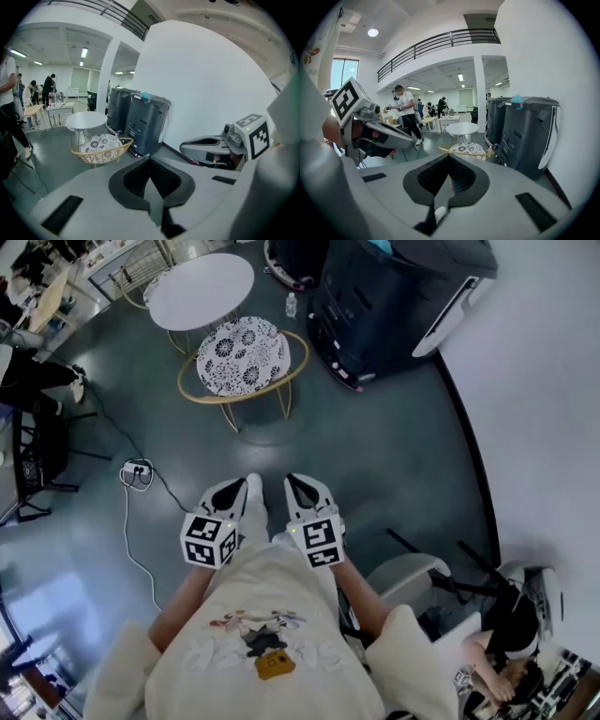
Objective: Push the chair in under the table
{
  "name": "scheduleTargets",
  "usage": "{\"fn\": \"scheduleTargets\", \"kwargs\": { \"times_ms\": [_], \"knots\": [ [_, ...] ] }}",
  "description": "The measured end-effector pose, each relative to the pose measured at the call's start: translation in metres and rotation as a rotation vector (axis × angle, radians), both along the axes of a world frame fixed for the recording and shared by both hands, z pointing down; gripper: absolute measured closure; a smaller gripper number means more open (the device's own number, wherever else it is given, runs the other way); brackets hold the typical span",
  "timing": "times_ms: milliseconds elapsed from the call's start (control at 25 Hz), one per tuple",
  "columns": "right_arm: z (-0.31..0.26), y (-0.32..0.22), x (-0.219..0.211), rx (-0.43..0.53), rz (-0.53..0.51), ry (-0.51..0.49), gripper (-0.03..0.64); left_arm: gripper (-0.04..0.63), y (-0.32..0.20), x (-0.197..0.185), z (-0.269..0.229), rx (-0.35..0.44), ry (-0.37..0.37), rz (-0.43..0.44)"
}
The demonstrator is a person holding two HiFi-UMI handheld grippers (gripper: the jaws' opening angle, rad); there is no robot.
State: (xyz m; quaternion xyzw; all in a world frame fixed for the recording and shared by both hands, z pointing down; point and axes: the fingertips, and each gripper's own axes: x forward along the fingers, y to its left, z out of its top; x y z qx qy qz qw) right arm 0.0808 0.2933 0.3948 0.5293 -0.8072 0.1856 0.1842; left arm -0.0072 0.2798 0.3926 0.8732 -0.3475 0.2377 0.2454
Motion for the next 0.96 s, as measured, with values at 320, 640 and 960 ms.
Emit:
{"fn": "scheduleTargets", "kwargs": {
  "times_ms": [320,640,960],
  "knots": [
    [-0.024,0.029,-0.024,0.004,0.007,-0.08,0.61,0.586,0.026,0.017,-0.023,0.054,0.0,0.019],
    [-0.043,0.037,-0.03,0.064,0.0,-0.077,0.609,0.587,0.028,0.028,-0.039,0.11,-0.009,0.012],
    [-0.048,0.053,-0.007,0.079,0.044,-0.081,0.609,0.586,0.041,0.044,-0.044,0.163,-0.061,0.031]
  ]
}}
